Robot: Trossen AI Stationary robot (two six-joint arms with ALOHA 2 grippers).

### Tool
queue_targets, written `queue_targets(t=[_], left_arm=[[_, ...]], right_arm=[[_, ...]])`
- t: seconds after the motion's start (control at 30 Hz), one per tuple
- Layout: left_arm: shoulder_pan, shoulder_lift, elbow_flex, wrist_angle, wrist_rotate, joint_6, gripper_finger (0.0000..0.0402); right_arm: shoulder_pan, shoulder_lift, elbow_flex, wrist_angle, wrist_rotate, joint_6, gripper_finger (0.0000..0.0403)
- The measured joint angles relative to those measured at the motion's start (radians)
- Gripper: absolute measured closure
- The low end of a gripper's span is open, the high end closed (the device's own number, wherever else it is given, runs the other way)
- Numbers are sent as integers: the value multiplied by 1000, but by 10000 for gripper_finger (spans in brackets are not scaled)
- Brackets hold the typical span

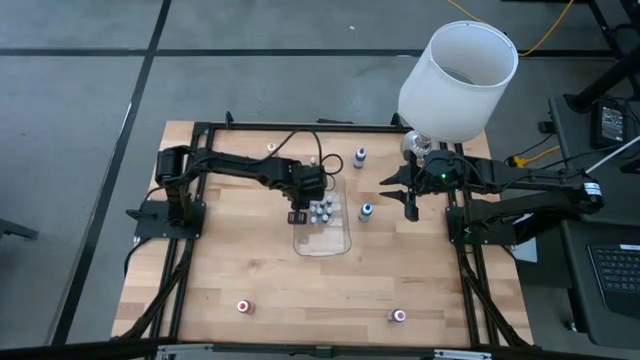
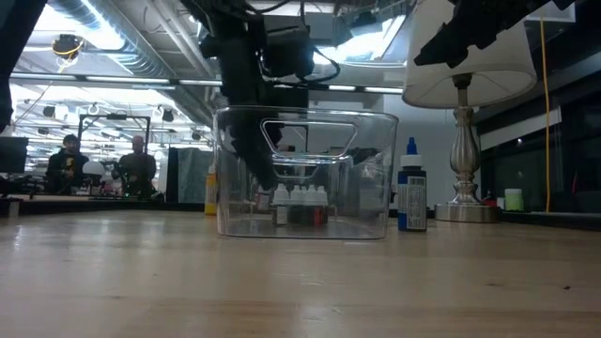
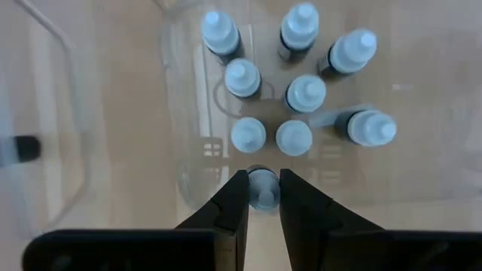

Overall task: Pick & Place food coloring
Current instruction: Put the small red food coloring into the transparent bin, then put the small blue food coloring into the transparent bin

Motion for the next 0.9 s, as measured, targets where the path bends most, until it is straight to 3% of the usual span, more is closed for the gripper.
queue_targets(t=[0.3, 0.77, 0.9], left_arm=[[1, 1, -18, 33, 0, -5, 342], [-2, 1, -18, 31, -48, -43, 280], [-2, -5, 30, -34, -51, -45, 270]], right_arm=[[0, 0, 0, 0, 0, 0, 265], [0, 0, 0, 0, 0, 0, 265], [0, 0, 0, 0, 0, 0, 265]])
